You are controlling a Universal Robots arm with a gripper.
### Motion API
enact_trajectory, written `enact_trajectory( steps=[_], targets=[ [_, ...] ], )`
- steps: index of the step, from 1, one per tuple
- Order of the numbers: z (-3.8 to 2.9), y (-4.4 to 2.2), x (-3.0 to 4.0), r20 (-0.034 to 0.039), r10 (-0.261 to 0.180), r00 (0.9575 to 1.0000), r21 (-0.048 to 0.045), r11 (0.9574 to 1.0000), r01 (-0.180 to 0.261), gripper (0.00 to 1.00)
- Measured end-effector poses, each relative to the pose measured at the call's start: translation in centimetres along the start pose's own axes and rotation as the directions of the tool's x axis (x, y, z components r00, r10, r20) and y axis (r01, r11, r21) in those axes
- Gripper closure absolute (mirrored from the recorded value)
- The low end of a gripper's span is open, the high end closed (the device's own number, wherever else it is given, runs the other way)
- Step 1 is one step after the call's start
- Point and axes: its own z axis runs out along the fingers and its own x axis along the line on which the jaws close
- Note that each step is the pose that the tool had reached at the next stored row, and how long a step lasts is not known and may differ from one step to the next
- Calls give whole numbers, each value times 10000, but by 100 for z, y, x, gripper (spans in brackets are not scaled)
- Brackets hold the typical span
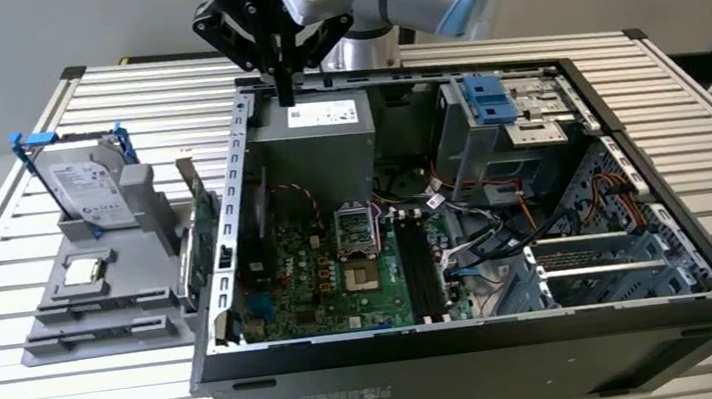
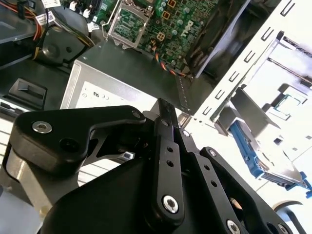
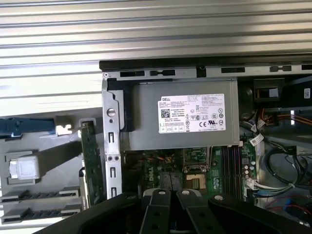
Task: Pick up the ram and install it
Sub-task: 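Reach for the ram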
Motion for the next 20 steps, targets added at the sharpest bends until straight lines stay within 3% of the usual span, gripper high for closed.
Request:
enact_trajectory(
  steps=[8,20],
  targets=[
    [0,-1,11,-1,3,10000,0,10000,-3,100],
    [-2,-8,113,-1,1,10000,0,10000,-1,100]
  ],
)
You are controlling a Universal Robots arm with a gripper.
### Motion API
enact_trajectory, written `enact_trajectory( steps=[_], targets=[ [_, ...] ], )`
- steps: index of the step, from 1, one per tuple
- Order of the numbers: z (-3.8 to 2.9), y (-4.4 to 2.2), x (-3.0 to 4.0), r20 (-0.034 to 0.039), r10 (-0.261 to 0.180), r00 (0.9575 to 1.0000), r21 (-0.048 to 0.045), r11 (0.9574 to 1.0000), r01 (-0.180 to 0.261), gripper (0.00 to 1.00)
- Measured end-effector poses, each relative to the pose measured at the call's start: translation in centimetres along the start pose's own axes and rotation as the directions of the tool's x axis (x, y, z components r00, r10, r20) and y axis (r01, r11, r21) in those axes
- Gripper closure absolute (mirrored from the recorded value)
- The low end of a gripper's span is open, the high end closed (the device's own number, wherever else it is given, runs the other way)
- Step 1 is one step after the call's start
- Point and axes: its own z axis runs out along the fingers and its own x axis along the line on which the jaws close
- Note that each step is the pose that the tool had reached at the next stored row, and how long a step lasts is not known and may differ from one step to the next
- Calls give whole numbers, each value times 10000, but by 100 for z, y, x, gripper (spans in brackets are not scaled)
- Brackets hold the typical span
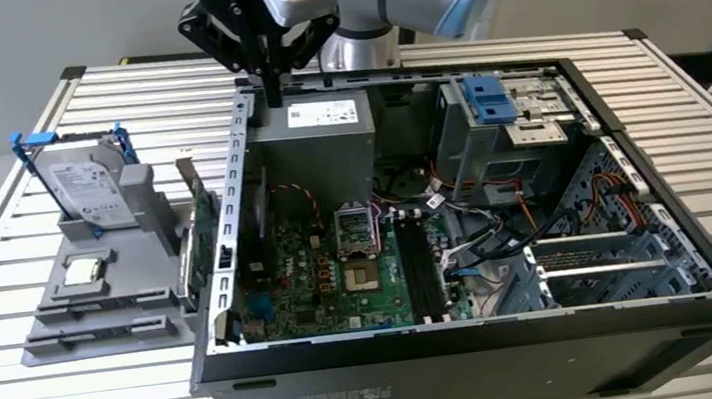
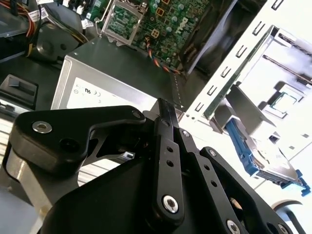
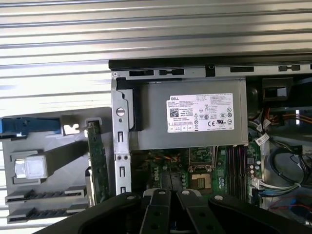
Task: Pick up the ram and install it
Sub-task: 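Reach for the ram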
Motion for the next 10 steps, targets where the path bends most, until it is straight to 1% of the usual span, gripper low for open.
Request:
enact_trajectory(
  steps=[10],
  targets=[
    [-2,-6,89,0,1,10000,0,10000,-1,100]
  ],
)
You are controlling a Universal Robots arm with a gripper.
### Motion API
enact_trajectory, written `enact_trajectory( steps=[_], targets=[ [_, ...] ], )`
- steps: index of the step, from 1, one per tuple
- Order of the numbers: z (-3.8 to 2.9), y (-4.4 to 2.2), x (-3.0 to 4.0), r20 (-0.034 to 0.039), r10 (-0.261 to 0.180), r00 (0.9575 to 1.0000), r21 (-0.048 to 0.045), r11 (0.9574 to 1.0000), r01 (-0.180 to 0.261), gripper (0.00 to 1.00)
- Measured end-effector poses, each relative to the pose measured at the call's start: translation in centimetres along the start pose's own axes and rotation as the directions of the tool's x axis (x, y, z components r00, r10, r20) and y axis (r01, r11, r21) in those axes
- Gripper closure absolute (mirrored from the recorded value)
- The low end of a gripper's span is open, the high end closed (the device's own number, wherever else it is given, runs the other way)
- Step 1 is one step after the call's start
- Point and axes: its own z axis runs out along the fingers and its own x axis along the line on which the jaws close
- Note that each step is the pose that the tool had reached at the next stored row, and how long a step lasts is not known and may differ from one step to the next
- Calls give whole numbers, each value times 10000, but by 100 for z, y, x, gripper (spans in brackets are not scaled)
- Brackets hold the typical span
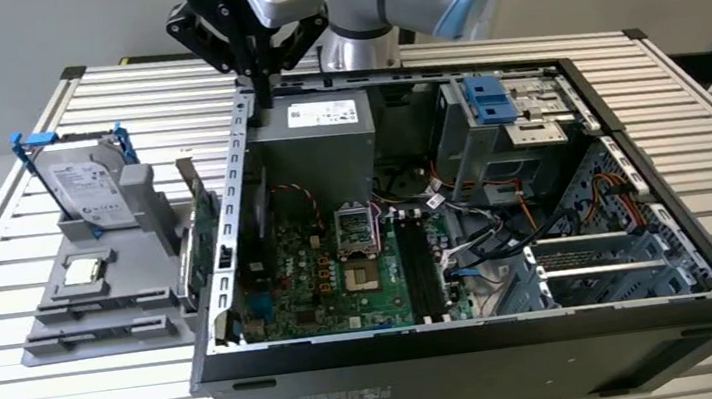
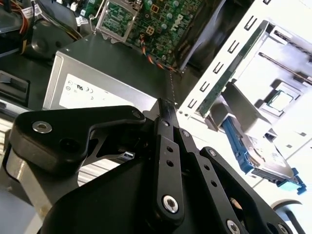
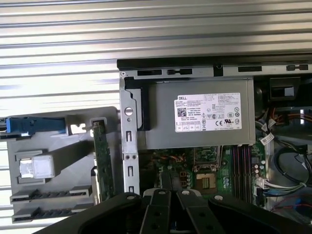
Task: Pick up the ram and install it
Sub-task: 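Reach for the ram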
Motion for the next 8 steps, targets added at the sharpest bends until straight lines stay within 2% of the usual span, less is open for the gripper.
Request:
enact_trajectory(
  steps=[8],
  targets=[
    [-2,-5,69,0,0,10000,0,10000,0,100]
  ],
)
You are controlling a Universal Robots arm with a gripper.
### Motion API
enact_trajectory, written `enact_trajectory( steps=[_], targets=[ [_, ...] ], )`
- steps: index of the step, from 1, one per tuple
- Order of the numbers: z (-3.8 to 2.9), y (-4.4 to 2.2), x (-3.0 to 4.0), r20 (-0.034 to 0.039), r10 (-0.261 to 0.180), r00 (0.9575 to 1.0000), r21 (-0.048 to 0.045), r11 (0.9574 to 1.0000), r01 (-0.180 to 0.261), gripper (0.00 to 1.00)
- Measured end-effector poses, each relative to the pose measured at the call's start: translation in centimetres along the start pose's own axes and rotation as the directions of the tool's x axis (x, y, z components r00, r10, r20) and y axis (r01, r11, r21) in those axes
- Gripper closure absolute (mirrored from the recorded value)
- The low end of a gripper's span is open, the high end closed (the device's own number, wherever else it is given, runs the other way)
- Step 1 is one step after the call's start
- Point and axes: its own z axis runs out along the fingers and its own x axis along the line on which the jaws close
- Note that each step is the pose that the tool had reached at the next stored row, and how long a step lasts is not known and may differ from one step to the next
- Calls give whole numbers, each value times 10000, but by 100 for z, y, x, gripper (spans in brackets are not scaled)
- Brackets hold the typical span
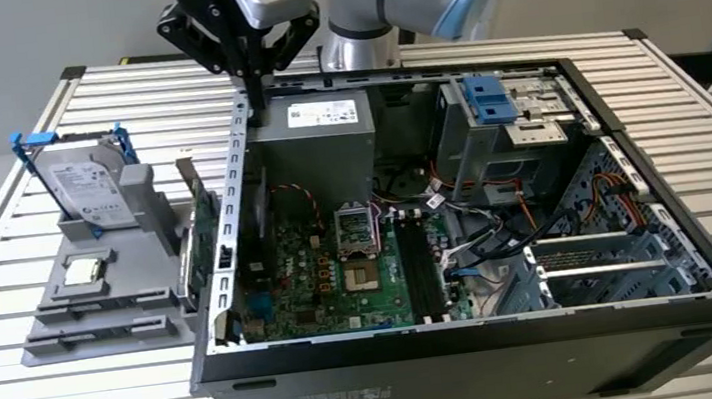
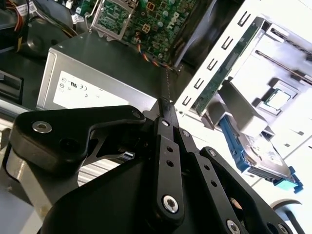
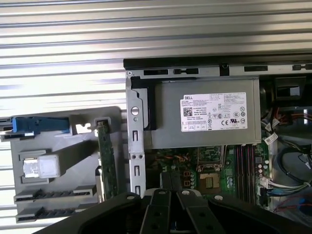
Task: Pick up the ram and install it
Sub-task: 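Reach for the ram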
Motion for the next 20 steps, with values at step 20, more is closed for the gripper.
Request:
enact_trajectory(
  steps=[20],
  targets=[
    [-4,-14,193,0,-2,10000,-1,10000,2,100]
  ],
)
